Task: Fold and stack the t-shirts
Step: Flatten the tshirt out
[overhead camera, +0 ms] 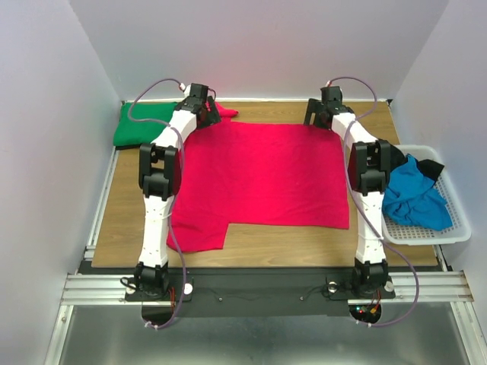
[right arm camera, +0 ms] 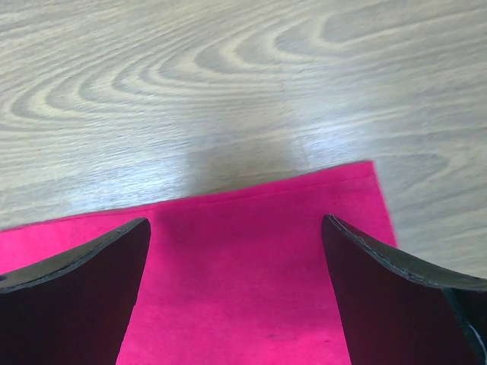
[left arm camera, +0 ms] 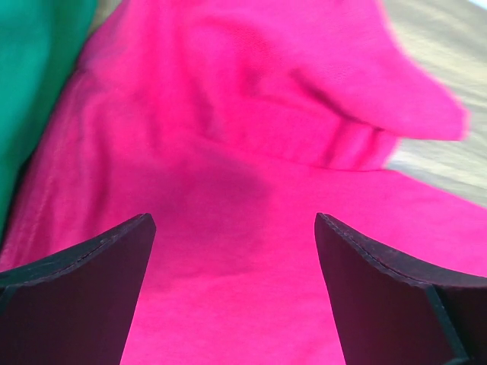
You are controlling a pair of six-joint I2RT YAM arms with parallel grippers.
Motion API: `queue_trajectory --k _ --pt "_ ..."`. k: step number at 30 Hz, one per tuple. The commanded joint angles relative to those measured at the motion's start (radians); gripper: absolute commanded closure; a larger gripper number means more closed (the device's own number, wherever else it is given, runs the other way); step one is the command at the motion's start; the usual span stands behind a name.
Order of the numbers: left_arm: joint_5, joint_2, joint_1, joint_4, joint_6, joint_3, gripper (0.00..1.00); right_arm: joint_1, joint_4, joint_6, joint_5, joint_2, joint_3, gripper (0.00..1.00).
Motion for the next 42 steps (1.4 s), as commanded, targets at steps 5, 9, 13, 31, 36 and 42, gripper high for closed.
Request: queue_trajectory --k 5,9,13,31,36,42 --pt "0.035 -0.040 -0.016 0.035 0.012 0.002 0.01 0.002 0.006 -0.053 -0.047 -0.282 -0.219 0.00" --pt "0.001 -0.096 -0.037 0.038 -0.001 -0.082 0.01 0.034 0.008 -0.014 -0.046 -0.437 -0.465 0.00" --pt "-0.020 -0.102 -0.054 0.032 -0.006 -0.118 0.01 0.045 0.003 0.045 0.014 -0.456 -0.546 0.00" --pt "0.018 0.005 -0.056 0.012 -0.024 -0.032 0.01 0.008 -0.029 0.057 0.177 -0.234 -0.405 0.00" --pt "0.010 0.045 -0.063 -0.005 -0.072 0.034 0.01 -0.046 -0.034 0.048 0.104 -0.169 -0.324 0.00" --pt "0.050 0.118 -0.074 0.015 -0.092 0.141 0.01 -0.066 -0.041 0.016 0.098 -0.082 -0.210 0.00"
